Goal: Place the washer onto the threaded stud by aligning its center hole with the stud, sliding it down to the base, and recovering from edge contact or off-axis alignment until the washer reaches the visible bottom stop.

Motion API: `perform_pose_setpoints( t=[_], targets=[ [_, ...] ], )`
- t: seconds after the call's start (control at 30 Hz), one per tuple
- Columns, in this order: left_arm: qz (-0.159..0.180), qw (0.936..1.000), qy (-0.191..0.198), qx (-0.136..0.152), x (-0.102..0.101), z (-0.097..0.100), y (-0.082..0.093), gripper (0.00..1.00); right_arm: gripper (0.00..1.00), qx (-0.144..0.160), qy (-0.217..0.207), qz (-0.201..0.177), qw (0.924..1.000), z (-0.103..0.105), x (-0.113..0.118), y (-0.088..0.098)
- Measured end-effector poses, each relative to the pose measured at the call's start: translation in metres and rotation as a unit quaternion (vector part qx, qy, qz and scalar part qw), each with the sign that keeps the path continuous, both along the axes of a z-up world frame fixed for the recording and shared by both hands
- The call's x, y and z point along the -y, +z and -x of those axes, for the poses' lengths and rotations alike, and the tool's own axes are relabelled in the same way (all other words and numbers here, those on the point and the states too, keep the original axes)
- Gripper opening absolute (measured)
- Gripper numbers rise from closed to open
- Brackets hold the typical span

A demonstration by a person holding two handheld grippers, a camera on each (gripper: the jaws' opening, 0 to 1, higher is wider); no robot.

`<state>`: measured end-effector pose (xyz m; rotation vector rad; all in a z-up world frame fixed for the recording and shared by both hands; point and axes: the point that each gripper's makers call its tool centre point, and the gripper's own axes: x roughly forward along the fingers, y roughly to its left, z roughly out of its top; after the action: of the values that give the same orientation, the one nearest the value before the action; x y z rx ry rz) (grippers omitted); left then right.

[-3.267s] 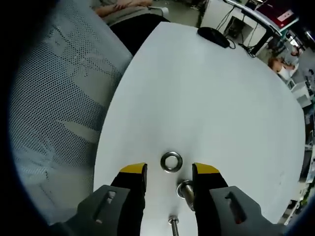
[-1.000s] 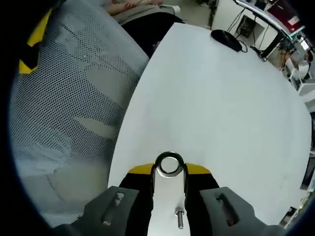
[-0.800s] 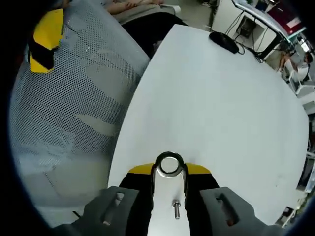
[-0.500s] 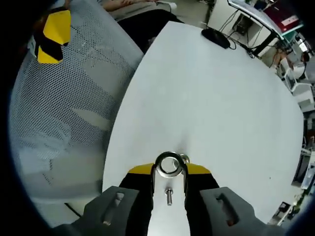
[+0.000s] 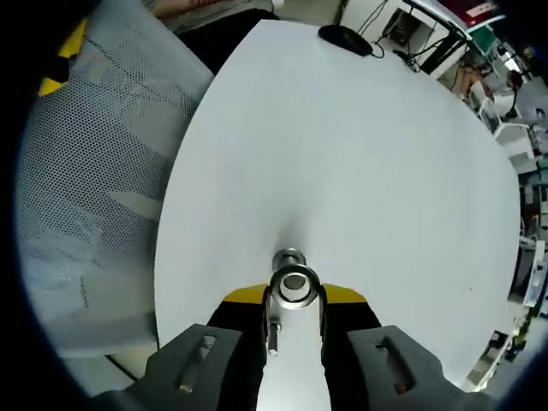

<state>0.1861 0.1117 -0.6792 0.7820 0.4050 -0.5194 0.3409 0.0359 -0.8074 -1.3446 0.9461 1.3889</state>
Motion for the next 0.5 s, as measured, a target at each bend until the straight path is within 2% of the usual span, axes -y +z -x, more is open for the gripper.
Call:
perform_pose_setpoints(
  t=[0.5],
  targets=[
    [0.000, 1.0000, 0.006, -0.005, -0.002, -0.001, -0.002, 0.06, 0.23, -0.014, 0.007, 0.015, 0.9998, -0.001, -0.003, -0.014]
  ],
)
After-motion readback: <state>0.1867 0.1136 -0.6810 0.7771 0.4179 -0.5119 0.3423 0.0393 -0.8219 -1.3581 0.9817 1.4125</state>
